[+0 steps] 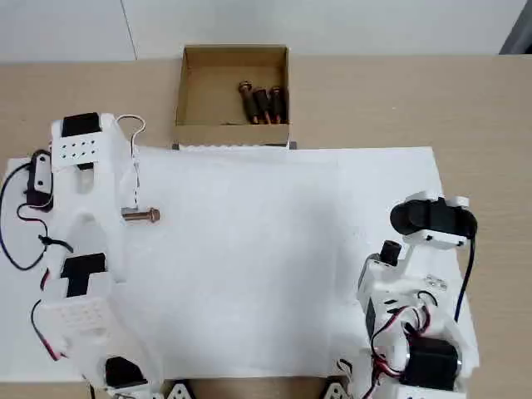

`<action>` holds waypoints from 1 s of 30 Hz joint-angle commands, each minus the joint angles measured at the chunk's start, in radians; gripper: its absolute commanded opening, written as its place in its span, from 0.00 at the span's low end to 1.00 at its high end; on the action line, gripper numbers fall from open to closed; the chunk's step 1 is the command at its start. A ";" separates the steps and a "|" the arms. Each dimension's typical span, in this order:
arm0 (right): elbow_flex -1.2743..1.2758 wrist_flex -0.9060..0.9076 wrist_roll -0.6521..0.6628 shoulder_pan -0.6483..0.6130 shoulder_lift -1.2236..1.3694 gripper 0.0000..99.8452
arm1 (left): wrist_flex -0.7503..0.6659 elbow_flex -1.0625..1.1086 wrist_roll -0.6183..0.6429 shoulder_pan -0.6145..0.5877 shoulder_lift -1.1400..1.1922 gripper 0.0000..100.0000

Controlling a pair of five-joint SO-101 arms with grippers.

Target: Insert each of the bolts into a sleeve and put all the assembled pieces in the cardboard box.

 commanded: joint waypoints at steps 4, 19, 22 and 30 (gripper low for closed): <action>-0.005 -0.027 -0.003 0.007 -0.008 0.00 | 0.104 -0.217 -0.422 0.002 -0.009 0.17; -0.005 -0.018 -0.002 0.007 -0.007 0.00 | 0.121 -0.292 -1.550 -0.031 0.002 0.17; -0.005 -0.018 -0.002 0.007 -0.007 0.00 | 0.121 -0.292 -1.777 -0.043 0.002 0.17; -0.005 -0.016 0.000 0.007 -0.001 0.00 | 0.121 -0.179 -2.262 -0.040 0.002 0.17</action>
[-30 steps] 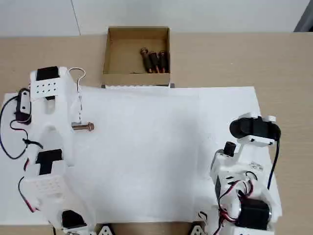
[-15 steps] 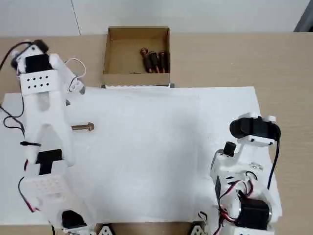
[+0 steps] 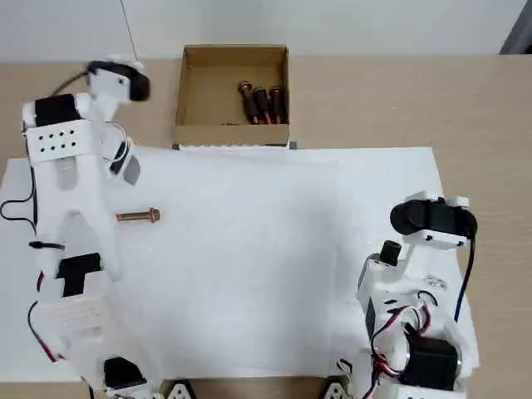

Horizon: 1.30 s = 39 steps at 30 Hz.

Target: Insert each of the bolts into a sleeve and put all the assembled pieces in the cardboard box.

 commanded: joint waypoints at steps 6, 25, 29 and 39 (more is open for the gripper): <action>-0.005 -0.015 0.002 0.007 -0.004 0.00 | 0.029 0.122 -0.397 -0.012 -0.008 0.13; -0.005 -0.016 0.000 0.007 0.001 0.00 | 0.029 0.213 -0.741 0.043 -0.005 0.14; -0.005 -0.015 0.000 0.007 -0.002 0.00 | 0.023 0.206 -0.766 0.052 0.034 0.18; -0.005 -0.015 0.000 0.007 -0.001 0.00 | -0.069 0.206 -0.769 0.052 0.114 0.18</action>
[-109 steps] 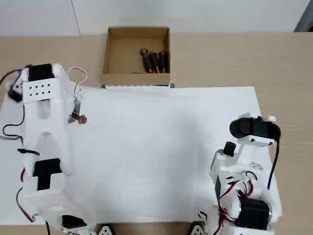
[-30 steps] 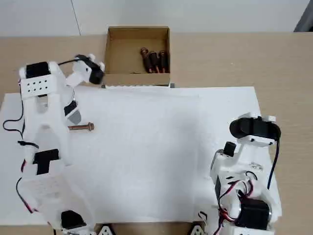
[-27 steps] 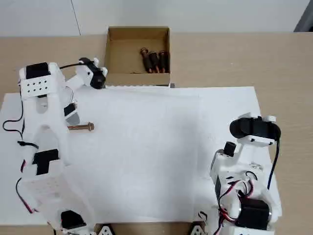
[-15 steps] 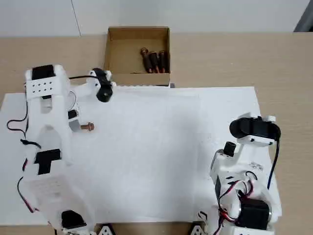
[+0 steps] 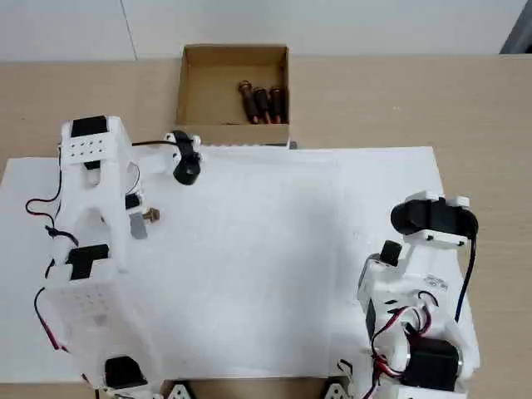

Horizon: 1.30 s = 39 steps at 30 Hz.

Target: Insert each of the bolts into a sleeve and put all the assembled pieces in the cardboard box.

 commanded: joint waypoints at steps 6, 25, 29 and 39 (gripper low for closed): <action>-0.005 -0.015 0.000 0.005 0.001 0.00 | -0.068 -0.004 -0.031 0.023 0.023 0.18; -0.005 -0.015 0.000 0.007 -0.007 0.00 | -0.068 0.002 -0.031 0.038 0.025 0.04; -0.005 -0.015 0.000 0.007 -0.007 0.00 | -0.069 -0.004 -0.032 0.038 0.052 0.04; -0.005 -0.015 0.000 0.004 -0.007 0.00 | -0.069 -0.004 -0.032 0.034 0.101 0.04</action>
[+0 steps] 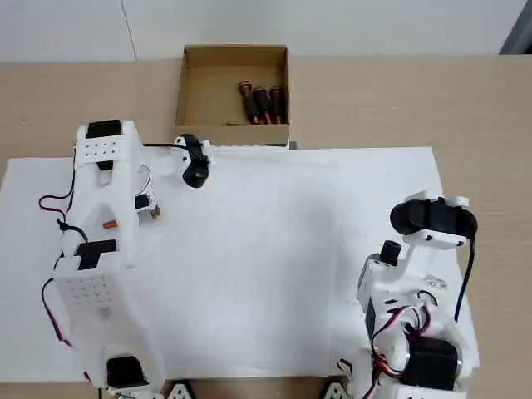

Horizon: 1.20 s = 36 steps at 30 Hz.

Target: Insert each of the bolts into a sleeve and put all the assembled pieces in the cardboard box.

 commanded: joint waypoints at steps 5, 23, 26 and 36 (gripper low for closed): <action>-0.005 -0.015 0.000 0.004 -0.007 0.00 | -0.012 0.012 -0.031 0.000 0.009 0.01; -0.114 -0.016 0.002 0.001 0.001 0.00 | 0.121 -0.094 0.109 0.054 -0.410 0.01; -0.157 -0.008 0.002 0.001 0.001 0.00 | 0.121 -0.096 0.164 0.064 -0.489 0.01; -0.341 0.173 0.129 -0.012 -0.008 0.00 | 0.123 -0.079 0.434 0.104 -0.872 0.01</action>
